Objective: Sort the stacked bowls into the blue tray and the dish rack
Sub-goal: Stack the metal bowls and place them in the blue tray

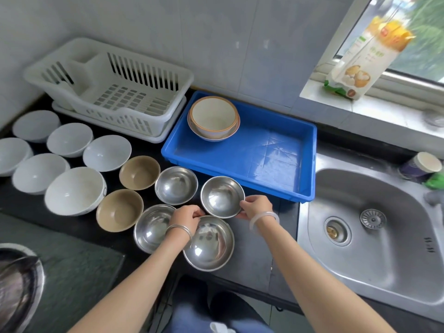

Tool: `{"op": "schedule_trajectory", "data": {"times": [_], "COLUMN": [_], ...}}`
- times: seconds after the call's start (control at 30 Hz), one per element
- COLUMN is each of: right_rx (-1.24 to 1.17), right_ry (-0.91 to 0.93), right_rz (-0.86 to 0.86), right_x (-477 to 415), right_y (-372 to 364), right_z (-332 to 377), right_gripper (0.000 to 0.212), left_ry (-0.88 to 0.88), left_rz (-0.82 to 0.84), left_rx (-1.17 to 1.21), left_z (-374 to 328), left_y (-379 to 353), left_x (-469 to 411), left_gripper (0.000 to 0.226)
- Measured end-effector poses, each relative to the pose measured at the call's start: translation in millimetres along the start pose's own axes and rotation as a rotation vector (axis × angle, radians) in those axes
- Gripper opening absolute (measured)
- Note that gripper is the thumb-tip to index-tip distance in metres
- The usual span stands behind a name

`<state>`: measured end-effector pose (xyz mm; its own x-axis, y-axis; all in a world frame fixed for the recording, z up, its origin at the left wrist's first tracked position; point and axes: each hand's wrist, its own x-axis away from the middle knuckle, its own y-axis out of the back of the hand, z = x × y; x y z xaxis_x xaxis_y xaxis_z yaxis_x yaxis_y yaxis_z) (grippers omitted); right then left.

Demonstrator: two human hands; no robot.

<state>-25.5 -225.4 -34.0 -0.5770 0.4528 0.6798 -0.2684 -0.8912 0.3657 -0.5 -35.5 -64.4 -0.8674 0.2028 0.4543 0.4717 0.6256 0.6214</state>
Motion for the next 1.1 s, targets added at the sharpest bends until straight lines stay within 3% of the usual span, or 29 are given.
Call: {"op": "schedule_trajectory", "data": {"times": [0.27, 0.5, 0.8, 1.0, 1.1], "right_rx": [-0.063, 0.193, 0.301, 0.266, 0.25], "right_ry": [0.113, 0.205, 0.203, 0.229, 0.22], "right_rz": [-0.011, -0.112, -0.094, -0.122, -0.134], "right_x": [13.9, 24.8, 18.7, 13.2, 10.3], "right_y": [30.7, 39.6, 22.3, 19.4, 19.5], "right_z": [-7.3, -28.4, -42.6, -53.9, -60.2], "right_gripper": [0.012, 0.011, 0.008, 0.004, 0.011], "left_ry": [-0.002, 0.033, 0.247, 0.29, 0.297], "left_rz": [-0.033, -0.059, 0.044, 0.094, 0.104], "left_rx": [0.111, 0.246, 0.583, 0.615, 0.645], "left_z": [-17.8, -22.1, -8.0, -6.8, -6.4], "left_y": [-7.8, -14.6, -19.7, -24.8, -25.1], "left_x": [-9.0, -15.8, -6.6, -0.5, 0.5], "left_gripper": [0.014, 0.013, 0.024, 0.033, 0.034]}}
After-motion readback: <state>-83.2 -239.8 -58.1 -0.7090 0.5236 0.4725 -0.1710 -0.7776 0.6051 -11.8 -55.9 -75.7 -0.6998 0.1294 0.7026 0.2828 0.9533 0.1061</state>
